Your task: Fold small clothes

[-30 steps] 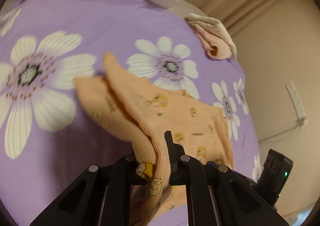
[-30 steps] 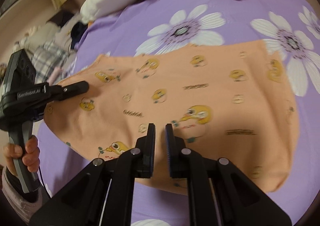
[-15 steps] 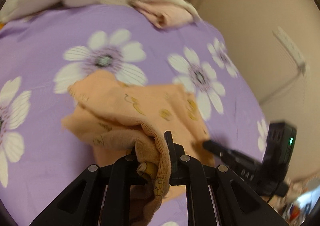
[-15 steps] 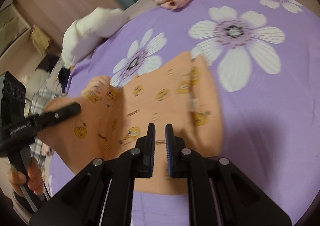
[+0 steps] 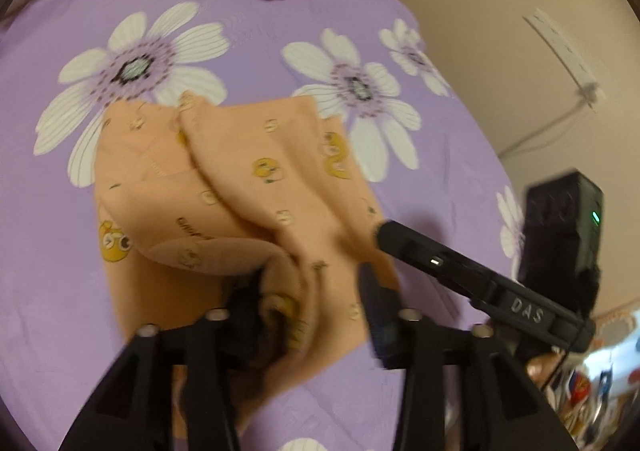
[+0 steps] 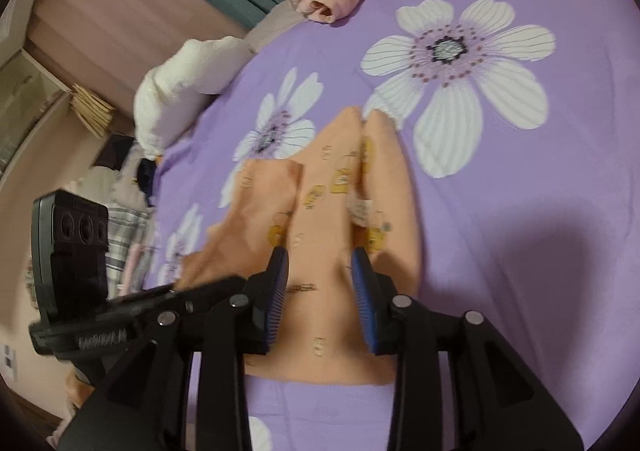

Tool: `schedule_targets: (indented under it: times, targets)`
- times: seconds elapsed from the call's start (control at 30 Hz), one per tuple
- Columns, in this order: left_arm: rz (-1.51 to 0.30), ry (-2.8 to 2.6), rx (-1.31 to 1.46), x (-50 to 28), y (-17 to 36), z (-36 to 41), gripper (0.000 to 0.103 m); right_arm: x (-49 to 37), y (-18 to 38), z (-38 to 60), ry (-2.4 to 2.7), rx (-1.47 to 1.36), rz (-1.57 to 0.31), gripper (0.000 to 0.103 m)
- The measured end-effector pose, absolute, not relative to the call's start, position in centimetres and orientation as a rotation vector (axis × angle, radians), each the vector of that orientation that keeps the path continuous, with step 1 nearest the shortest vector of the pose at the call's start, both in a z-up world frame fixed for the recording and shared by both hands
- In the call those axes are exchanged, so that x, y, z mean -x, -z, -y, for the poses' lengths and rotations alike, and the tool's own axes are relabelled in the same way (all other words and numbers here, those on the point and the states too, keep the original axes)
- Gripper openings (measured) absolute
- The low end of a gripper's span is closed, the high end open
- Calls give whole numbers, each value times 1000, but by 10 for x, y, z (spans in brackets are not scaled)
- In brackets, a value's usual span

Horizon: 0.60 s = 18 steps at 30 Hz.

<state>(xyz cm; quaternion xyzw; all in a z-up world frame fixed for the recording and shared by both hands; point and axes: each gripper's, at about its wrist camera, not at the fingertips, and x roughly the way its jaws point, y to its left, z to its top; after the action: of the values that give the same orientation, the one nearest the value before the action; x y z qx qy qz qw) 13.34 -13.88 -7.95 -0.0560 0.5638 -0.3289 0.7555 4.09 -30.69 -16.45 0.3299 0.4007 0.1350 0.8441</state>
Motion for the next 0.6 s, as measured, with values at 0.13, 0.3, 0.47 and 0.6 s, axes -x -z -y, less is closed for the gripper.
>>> schedule_targets:
  times: [0.13,0.3,0.47,0.6]
  targets:
    - [-1191,760,110,-124,69,140,49,-50,163,302,-392,-790,-834,51]
    - [-1181,792,219,-109,72,110,49,-60,161,293,-411,-769,-861,58]
    - [-1198,754,263,-97,85,89,49,-75,158,269,-427,-633,-919,69]
    - [-1198,738,324,-90,90,70,49,-80,162,257,-479,-550,-952,79]
